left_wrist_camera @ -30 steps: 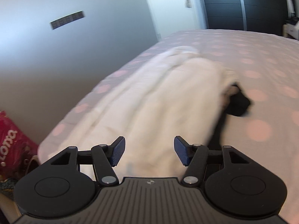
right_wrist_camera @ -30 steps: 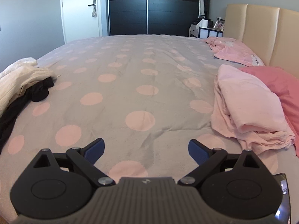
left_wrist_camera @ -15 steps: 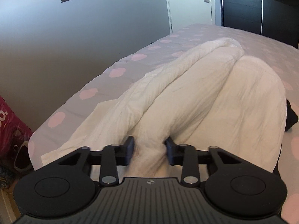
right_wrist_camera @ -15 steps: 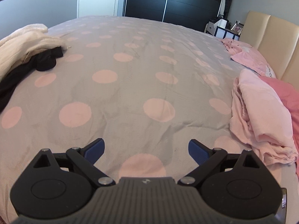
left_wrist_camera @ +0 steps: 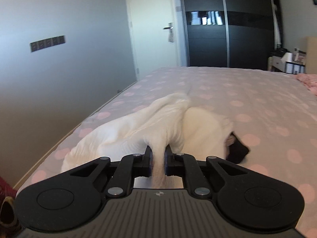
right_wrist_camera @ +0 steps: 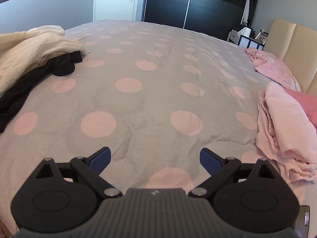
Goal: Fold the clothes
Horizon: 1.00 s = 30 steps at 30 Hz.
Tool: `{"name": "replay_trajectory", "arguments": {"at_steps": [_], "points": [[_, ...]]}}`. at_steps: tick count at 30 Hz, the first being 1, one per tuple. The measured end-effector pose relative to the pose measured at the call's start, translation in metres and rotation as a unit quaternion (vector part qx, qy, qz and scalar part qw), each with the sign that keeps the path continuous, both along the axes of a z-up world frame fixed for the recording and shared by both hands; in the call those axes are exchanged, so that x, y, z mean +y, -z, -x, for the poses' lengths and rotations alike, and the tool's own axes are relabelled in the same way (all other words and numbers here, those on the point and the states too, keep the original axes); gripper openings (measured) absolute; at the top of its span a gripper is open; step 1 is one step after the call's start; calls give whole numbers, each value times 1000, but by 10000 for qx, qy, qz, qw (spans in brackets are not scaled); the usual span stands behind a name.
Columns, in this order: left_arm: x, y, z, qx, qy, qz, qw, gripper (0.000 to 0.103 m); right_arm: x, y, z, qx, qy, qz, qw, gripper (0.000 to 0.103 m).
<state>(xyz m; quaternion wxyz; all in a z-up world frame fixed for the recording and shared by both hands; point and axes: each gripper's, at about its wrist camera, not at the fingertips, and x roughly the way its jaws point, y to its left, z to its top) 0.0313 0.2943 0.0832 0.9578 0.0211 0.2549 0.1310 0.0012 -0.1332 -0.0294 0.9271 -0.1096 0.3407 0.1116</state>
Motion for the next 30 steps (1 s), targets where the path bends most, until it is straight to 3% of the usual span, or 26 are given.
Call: {"name": "replay_trajectory", "arguments": {"at_steps": [4,9,13,19,23,27,30], "points": [[-67,-20,6,-132,961,44,9953,8,-5,-8,6,-114,7,-115,9999,97],[-145,-25,9,42,2021,228,9791,8,-22,-29,11,-373,172,-308,9987,97],[-209,-20,24,147,2866,240,9576,8,-42,-48,18,-519,310,-504,9969,97],[-290,-3,55,501,4018,616,9123,8,-81,-62,29,-563,742,-603,9938,97],[-336,24,72,1015,4515,856,8824,8,-114,-59,35,-436,1108,-795,9897,97],[-353,59,67,1682,4542,858,8707,13,-134,-51,38,-226,1196,-913,9884,97],[-344,69,65,1983,4367,920,8726,24,-138,-42,40,-19,1054,-919,9902,97]]}}
